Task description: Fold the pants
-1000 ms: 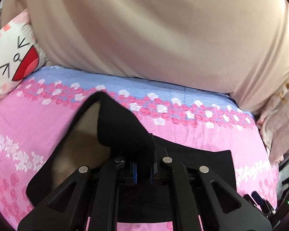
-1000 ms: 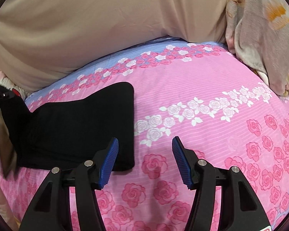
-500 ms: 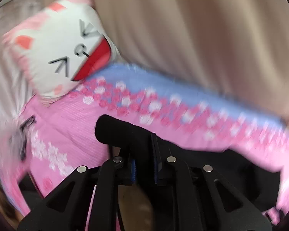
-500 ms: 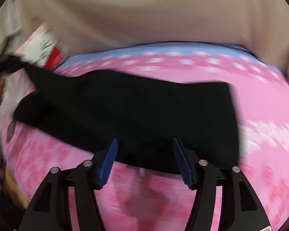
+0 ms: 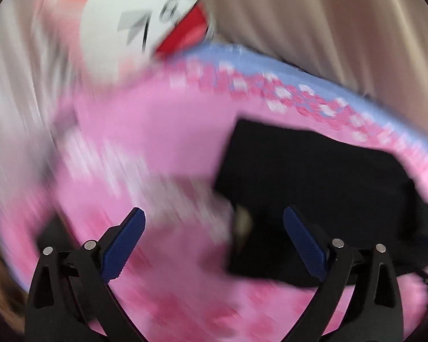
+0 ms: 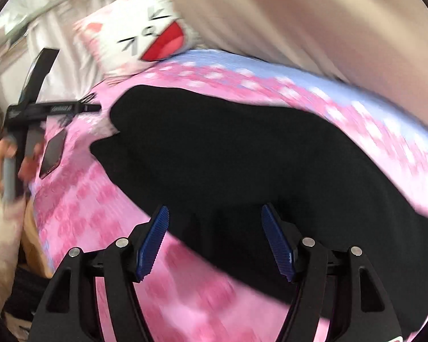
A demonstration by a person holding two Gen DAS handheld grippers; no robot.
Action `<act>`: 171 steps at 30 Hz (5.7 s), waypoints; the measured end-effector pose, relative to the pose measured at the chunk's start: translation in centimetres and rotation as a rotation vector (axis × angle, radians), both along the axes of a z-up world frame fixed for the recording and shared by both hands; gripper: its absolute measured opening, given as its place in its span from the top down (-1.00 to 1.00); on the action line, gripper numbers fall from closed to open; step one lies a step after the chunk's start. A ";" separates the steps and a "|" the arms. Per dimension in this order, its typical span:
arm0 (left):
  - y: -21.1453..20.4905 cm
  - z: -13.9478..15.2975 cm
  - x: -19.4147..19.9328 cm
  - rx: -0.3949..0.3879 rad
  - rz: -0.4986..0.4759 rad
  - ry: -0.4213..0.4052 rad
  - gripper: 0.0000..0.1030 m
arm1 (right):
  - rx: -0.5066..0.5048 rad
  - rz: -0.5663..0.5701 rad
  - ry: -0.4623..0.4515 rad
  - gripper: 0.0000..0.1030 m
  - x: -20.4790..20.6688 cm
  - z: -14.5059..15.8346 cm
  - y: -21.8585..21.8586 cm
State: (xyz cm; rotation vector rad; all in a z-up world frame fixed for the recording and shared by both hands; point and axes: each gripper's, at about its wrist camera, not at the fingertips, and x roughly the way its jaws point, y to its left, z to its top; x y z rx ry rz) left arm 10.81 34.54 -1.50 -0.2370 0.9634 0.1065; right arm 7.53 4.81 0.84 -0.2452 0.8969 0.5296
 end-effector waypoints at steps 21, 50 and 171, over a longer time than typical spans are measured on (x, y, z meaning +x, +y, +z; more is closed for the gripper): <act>1.0 -6.2 -2.9 -0.755 0.225 -0.026 -0.14 | 0.009 0.129 0.031 0.83 10.2 -1.1 11.5; 3.6 -5.4 -4.6 -0.763 0.312 -0.092 -0.35 | 0.055 0.304 0.217 0.66 4.9 -5.4 13.0; -31.1 -3.9 -0.4 -0.181 -0.291 0.026 -0.91 | 0.482 -0.731 0.162 -0.71 -4.7 -5.2 -34.3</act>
